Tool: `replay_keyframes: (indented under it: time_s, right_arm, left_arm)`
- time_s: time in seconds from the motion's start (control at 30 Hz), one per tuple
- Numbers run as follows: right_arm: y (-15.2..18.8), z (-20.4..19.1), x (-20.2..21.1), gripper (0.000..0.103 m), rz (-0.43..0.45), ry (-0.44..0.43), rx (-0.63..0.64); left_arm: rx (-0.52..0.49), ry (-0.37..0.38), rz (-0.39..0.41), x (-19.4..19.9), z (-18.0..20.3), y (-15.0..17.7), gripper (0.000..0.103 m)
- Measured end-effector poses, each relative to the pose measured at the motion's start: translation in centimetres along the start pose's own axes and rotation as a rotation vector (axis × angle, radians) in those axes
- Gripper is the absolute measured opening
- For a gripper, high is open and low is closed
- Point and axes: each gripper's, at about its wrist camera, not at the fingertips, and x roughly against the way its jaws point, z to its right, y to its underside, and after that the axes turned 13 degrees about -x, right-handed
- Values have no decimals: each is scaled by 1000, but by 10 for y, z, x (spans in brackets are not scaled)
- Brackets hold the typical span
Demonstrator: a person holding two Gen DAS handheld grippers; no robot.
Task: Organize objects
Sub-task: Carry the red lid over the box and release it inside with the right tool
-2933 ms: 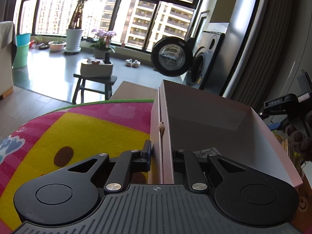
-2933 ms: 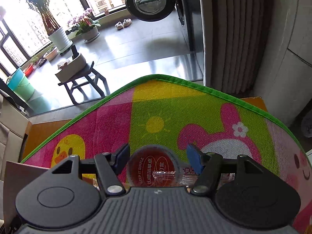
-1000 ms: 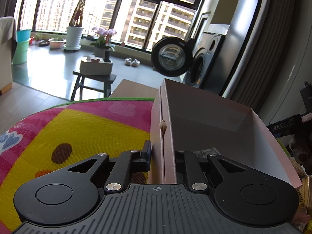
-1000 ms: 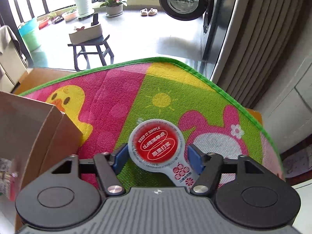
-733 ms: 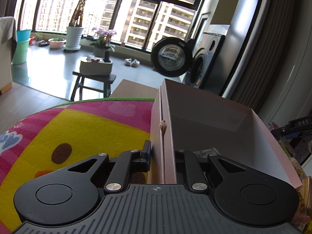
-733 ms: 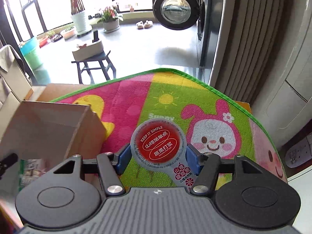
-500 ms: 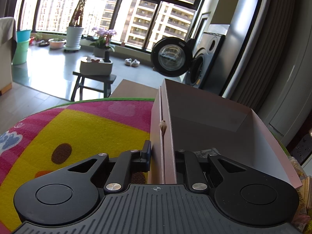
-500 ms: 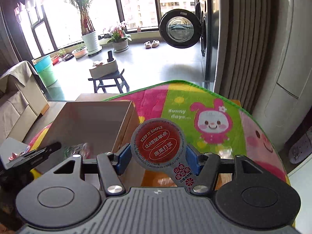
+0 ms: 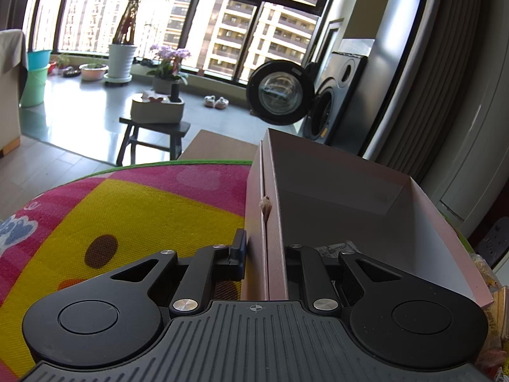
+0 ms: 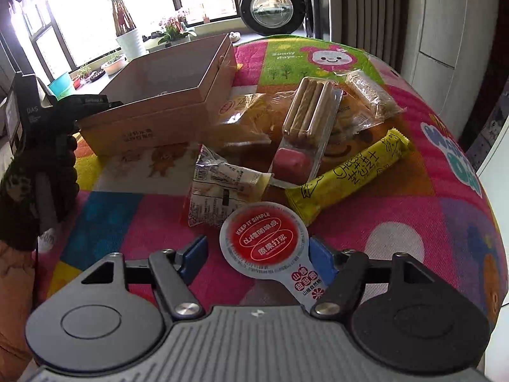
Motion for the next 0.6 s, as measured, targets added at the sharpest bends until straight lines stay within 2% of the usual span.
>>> replay_keyframes:
  time_s: [0.07, 0.2, 0.27, 0.33, 0.43, 0.5, 0.6]
  right_arm:
    - [10, -5, 4, 78, 2, -18, 6]
    - [25, -22, 13, 79, -43, -172, 24]
    - [30, -34, 20, 79, -19, -194, 80]
    - [36, -46, 26, 79, 31, -157, 168]
    - [42, -57, 22, 82, 86, -52, 282]
    - [41, -56, 14, 82, 83, -30, 278]
    - [34, -48, -1, 82, 60, -42, 191]
  left_arm:
    - [0, 0, 0, 0, 0, 0, 16]
    - [0, 0, 0, 0, 0, 0, 16]
    - [0, 0, 0, 0, 0, 0, 16]
    - [0, 0, 0, 0, 0, 0, 16]
    - [0, 0, 0, 0, 1, 0, 16]
    - [0, 0, 0, 0, 1, 0, 16]
    - [0, 0, 0, 0, 1, 0, 16]
